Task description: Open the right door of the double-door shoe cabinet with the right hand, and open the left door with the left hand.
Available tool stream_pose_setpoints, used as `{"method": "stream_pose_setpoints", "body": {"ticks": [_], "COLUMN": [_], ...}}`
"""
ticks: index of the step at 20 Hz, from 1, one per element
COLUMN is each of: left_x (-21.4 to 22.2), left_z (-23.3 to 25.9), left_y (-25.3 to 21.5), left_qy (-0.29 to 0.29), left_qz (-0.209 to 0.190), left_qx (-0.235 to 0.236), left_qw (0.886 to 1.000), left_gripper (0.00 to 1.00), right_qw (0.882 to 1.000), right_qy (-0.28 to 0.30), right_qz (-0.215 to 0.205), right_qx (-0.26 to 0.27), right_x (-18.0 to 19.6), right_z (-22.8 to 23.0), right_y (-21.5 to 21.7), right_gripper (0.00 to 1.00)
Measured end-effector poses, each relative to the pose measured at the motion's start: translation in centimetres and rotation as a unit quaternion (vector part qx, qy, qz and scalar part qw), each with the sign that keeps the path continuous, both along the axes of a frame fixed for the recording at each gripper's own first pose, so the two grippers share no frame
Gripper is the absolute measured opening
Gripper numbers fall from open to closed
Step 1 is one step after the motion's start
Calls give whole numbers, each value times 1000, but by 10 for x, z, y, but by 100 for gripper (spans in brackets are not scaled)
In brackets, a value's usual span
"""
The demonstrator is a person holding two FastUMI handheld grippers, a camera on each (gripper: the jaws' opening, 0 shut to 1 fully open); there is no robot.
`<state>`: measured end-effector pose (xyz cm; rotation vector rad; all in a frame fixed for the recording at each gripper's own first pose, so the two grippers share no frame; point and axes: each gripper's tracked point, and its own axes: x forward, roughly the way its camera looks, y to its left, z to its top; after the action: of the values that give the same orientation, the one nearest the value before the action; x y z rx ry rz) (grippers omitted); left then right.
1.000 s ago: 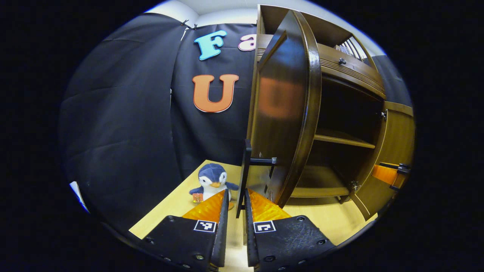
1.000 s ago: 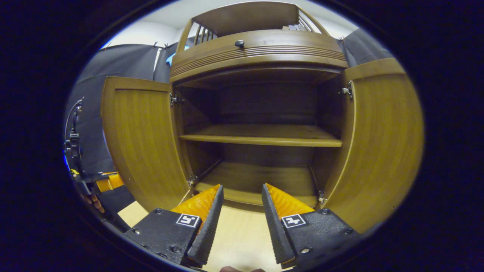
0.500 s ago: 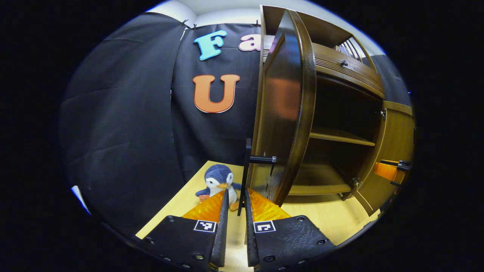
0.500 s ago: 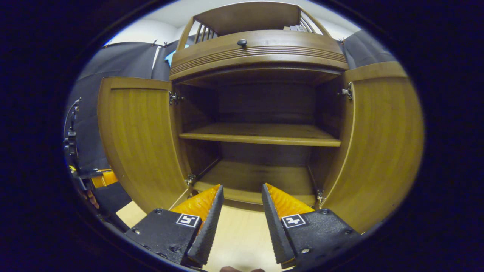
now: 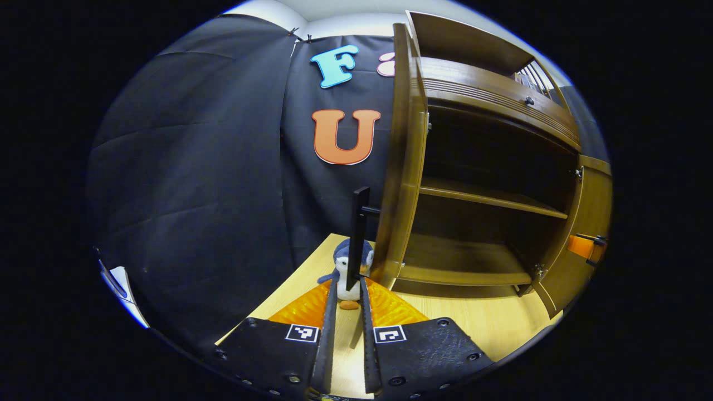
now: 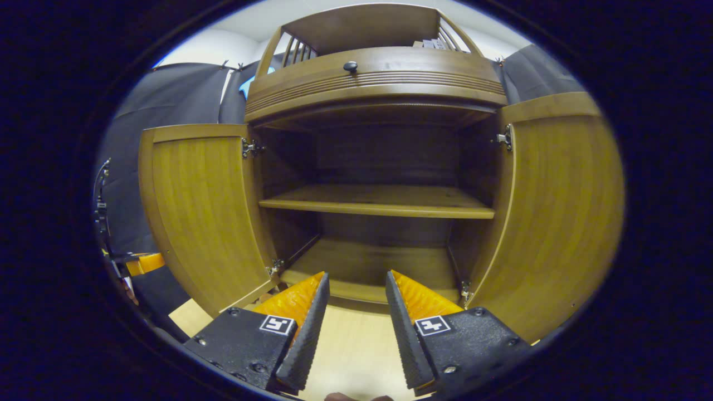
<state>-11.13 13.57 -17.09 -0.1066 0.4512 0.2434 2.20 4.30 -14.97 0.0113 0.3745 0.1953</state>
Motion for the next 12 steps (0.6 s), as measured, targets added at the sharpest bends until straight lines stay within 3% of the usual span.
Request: {"method": "stream_pose_setpoints", "body": {"ticks": [3,6,8,9,10,11,12], "left_x": [-7,-4,-3,0,4,7,10], "left_z": [14,23,32,38,43,46,48], "left_y": [-9,-32,-46,-54,-62,-71,-80], "left_qy": [-4,-12,-12,-17,-23,-27,-31], "left_qz": [-10,-30,-37,-44,-49,-57,-66], "left_qx": [20,29,44,50,55,58,57], "left_qw": [1000,999,998,998,997,996,996], "left_gripper": [22,22,25,39,24,42,31], "right_qw": [1000,999,999,999,999,999,999], "right_qy": [-13,-17,-19,-19,-20,-21,-21], "right_qz": [-18,-30,-36,-38,-39,-42,-41], "right_qx": [3,6,5,5,6,6,7], "right_x": [3,4,3,2,1,-1,-4], "right_z": [13,23,28,30,32,34,34], "right_y": [-13,-25,-30,-33,-34,-35,-36], "right_gripper": [69,63,66,66,66,66,66]}}
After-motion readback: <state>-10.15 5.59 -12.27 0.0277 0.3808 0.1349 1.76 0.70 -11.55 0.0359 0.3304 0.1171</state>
